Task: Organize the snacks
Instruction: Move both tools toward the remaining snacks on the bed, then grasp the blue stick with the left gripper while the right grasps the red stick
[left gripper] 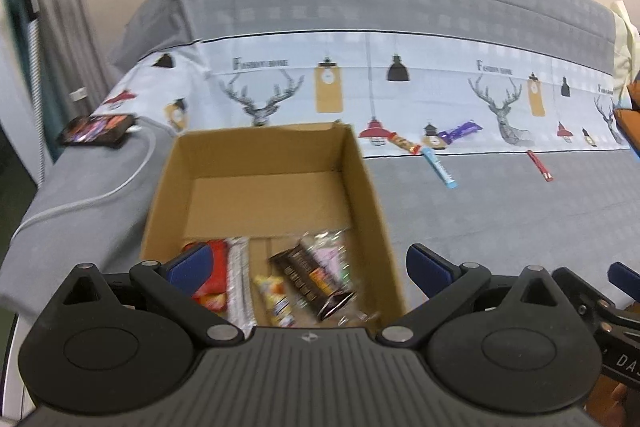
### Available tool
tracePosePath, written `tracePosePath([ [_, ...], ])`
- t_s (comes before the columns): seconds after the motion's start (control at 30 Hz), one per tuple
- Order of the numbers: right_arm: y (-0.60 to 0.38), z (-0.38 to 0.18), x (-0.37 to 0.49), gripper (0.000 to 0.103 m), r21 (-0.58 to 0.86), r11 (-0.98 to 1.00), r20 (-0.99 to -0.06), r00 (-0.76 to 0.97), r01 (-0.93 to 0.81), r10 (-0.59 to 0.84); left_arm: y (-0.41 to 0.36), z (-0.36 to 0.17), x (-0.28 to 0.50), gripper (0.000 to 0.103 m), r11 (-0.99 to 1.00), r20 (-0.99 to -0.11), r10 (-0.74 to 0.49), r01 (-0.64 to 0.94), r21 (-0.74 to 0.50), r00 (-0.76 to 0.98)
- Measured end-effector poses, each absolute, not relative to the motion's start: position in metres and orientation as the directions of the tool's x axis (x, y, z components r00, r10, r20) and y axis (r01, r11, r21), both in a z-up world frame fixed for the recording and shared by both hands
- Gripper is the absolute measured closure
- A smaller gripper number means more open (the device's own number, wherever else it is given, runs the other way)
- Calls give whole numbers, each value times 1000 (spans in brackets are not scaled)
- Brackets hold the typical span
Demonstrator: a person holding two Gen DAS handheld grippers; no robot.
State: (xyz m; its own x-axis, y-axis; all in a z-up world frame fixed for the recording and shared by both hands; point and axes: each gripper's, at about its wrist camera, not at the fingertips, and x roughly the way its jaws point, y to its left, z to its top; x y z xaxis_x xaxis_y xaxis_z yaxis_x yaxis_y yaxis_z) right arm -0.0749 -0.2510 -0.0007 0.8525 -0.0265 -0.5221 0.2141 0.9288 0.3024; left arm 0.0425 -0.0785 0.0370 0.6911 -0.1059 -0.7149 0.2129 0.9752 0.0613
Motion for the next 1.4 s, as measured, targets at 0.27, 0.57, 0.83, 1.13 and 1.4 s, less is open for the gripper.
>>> tracePosePath([
  [0.27, -332, -22, -52, 0, 265, 894, -538, 825, 360, -172, -162, 33, 117, 0, 958, -752, -181, 285, 10, 634],
  [0.57, -445, -73, 24, 0, 264, 837, -614, 753, 478, -236, -268, -50, 245, 0, 959, -873, -159, 283, -25, 461],
  [0.83, -543, -162, 129, 0, 205, 781, -689, 653, 590, -313, -332, -149, 339, 0, 964, -923, -114, 265, -14, 367],
  [1.13, -611, -251, 244, 0, 133, 810, -757, 586, 571, -288, -366, -229, 390, 0, 976, -949, -74, 216, -7, 307],
  [1.4, -607, -274, 249, 0, 69, 837, -681, 639, 542, -358, -374, -229, 376, 0, 962, -910, -86, 272, 30, 406],
])
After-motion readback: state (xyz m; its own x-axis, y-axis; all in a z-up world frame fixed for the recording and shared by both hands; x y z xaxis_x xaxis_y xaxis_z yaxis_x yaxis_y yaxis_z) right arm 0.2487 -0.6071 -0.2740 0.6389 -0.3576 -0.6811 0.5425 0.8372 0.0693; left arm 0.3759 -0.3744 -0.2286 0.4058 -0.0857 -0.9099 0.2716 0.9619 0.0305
